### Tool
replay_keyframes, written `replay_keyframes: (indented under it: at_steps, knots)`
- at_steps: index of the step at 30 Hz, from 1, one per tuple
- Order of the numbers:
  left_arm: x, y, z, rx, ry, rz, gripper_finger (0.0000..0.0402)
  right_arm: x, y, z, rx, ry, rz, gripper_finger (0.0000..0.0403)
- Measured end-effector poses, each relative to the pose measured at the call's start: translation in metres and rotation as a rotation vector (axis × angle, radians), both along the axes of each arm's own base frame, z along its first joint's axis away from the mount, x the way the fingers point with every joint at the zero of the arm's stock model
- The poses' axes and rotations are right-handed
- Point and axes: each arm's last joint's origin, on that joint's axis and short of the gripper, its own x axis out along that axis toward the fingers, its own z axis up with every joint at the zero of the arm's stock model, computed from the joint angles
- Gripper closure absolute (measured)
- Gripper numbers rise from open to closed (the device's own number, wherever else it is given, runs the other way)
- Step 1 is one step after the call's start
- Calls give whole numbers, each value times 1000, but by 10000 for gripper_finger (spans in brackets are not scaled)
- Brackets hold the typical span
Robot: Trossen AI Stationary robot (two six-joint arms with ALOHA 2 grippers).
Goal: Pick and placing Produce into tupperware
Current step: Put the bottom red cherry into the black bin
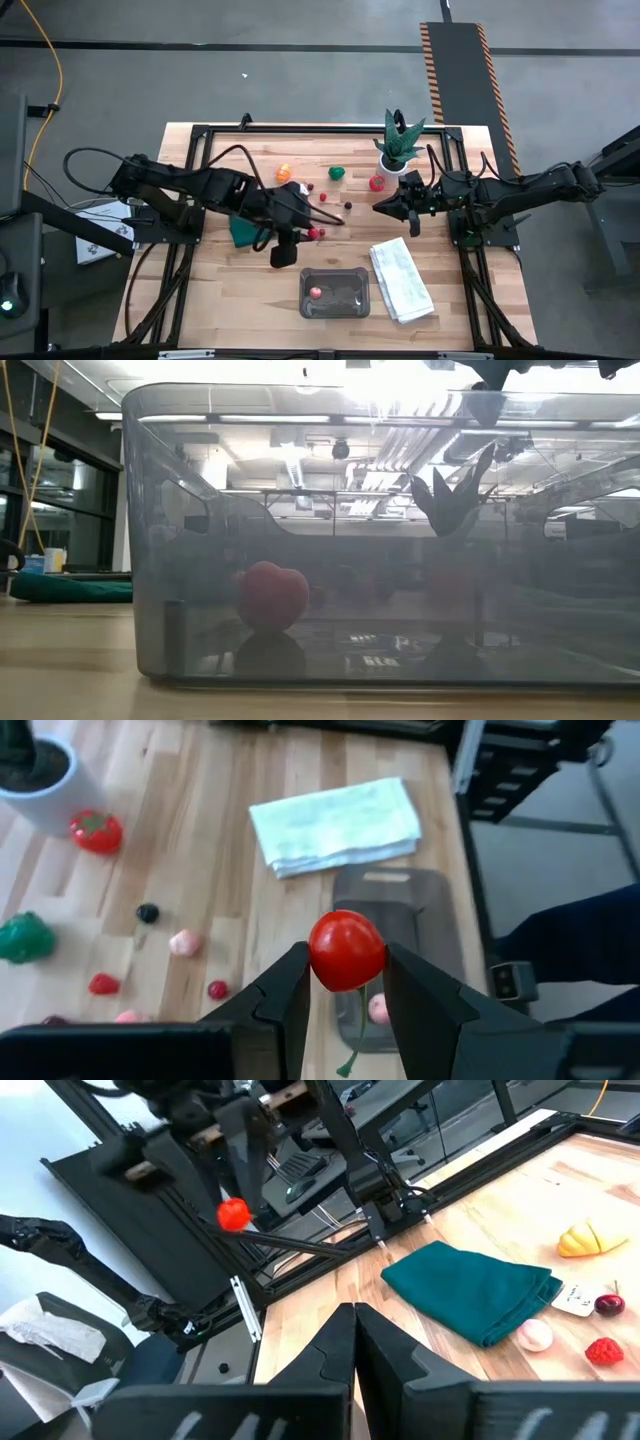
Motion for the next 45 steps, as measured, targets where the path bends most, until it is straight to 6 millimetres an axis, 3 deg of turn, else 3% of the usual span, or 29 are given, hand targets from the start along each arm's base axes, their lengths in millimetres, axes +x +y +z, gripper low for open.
replay_keyframes:
  at_steps: [8,16,29,38,45]
  knots:
    - [5,-4,8,-92,-74,-86,293,0,0,0,3,0,0,403]
    - [10,-5,10,-63,-126,-121,293,0,0,0,1,0,6,403]
    - [57,-15,-46,-107,17,-193,293,-5,0,3,6,-11,18,403]
    - [69,-17,-59,-104,25,-189,293,-11,0,9,7,-46,27,403]
    - [81,-19,-85,-98,111,-169,293,-16,1,12,6,-66,81,403]
